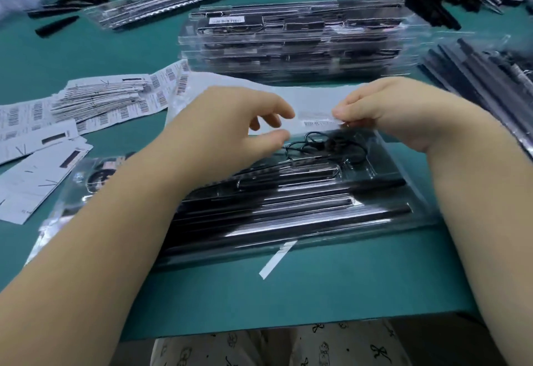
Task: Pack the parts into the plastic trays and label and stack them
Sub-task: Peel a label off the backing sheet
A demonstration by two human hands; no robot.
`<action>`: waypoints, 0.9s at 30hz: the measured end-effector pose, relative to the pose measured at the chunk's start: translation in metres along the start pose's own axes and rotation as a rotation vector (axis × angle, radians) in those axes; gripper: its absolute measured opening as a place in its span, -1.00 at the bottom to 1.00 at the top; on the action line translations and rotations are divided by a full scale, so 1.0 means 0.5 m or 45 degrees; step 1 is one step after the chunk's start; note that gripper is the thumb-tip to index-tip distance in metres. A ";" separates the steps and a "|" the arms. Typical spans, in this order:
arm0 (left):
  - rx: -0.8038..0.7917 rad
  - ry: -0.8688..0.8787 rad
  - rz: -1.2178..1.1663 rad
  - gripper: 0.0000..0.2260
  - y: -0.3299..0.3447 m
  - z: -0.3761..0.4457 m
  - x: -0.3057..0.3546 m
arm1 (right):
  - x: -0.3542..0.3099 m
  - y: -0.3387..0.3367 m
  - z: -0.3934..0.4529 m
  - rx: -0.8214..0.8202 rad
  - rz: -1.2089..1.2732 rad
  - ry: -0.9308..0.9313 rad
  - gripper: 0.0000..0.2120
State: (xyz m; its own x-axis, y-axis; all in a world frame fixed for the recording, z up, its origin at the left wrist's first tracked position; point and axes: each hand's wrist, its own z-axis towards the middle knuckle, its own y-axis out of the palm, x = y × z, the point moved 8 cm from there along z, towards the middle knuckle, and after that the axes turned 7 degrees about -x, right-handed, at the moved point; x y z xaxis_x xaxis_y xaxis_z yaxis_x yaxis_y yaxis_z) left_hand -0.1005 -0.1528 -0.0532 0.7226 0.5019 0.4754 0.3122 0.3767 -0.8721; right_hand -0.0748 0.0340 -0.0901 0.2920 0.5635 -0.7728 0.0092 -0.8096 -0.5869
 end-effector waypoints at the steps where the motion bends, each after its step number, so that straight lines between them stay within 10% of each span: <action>1: -0.042 0.037 0.015 -0.74 0.007 0.001 0.003 | 0.004 0.000 0.003 -0.015 -0.008 0.018 -0.73; 27: -0.281 0.119 0.156 -0.64 0.058 0.007 -0.002 | -0.003 0.022 -0.002 -0.082 -0.284 0.001 -0.80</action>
State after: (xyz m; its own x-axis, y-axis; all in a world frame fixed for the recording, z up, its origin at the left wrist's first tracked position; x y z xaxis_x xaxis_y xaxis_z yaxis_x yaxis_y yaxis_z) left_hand -0.0943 -0.1399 -0.0787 0.8138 0.4552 0.3612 0.3388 0.1334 -0.9314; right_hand -0.0743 0.0244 -0.0951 0.2763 0.7298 -0.6253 0.1344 -0.6736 -0.7268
